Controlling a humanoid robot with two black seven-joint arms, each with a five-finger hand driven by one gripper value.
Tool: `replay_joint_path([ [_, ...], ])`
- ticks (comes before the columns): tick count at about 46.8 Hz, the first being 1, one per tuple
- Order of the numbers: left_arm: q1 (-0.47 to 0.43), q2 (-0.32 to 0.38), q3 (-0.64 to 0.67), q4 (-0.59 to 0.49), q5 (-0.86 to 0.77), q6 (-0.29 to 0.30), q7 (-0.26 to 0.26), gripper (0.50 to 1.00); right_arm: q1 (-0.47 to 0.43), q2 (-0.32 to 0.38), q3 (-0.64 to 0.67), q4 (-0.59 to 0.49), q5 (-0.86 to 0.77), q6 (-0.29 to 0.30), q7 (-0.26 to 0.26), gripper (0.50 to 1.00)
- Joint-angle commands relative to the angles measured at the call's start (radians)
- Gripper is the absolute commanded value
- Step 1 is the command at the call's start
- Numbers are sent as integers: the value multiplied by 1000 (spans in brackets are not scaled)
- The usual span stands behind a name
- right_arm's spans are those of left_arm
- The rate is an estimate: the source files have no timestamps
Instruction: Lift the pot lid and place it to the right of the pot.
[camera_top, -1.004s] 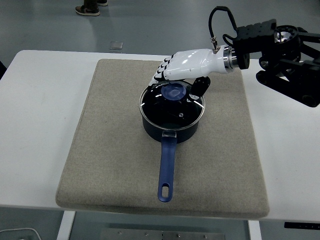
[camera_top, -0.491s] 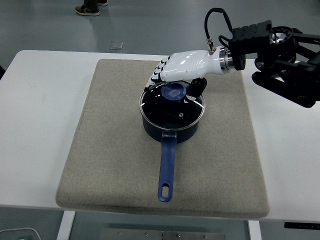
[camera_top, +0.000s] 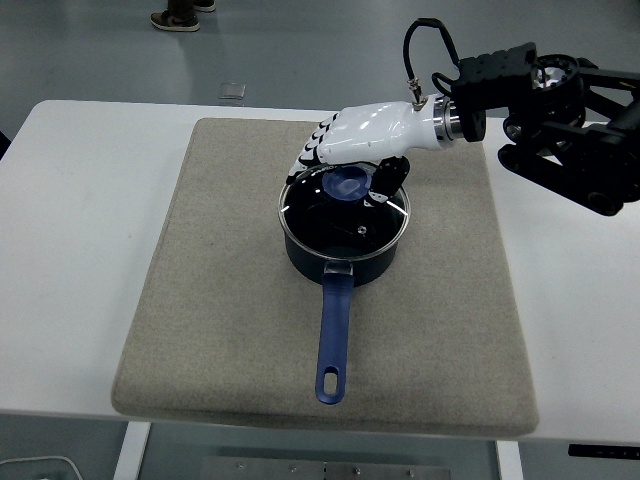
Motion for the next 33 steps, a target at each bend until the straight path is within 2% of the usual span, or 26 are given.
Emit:
replay_joint_path([
  [1, 0, 0, 0, 0, 0, 0, 0, 1000, 0, 0, -9, -2, 0, 1, 0, 760],
  [3, 0, 0, 0, 0, 0, 0, 0, 1000, 1, 0, -17, -3, 0, 2, 0, 736],
  [5, 0, 0, 0, 0, 0, -1, 0, 1000, 0, 2, -18, -5, 2, 4, 0, 674],
  [8, 0, 0, 0, 0, 0, 0, 0, 1000, 0, 5, -18, -6, 2, 7, 0, 642],
  [9, 0, 0, 0, 0, 0, 0, 0, 1000, 0, 8, -18, -6, 3, 10, 0, 609],
  [11, 0, 0, 0, 0, 0, 0, 0, 1000, 0, 9, -20, -6, 3, 13, 0, 509],
  [12, 0, 0, 1, 0, 0, 0, 0, 1000, 0, 9, -20, -6, 2, 16, 0, 500],
  [33, 0, 0, 0, 0, 0, -1, 0, 1000, 21, 43, -28, -37, 0, 37, 0, 500],
])
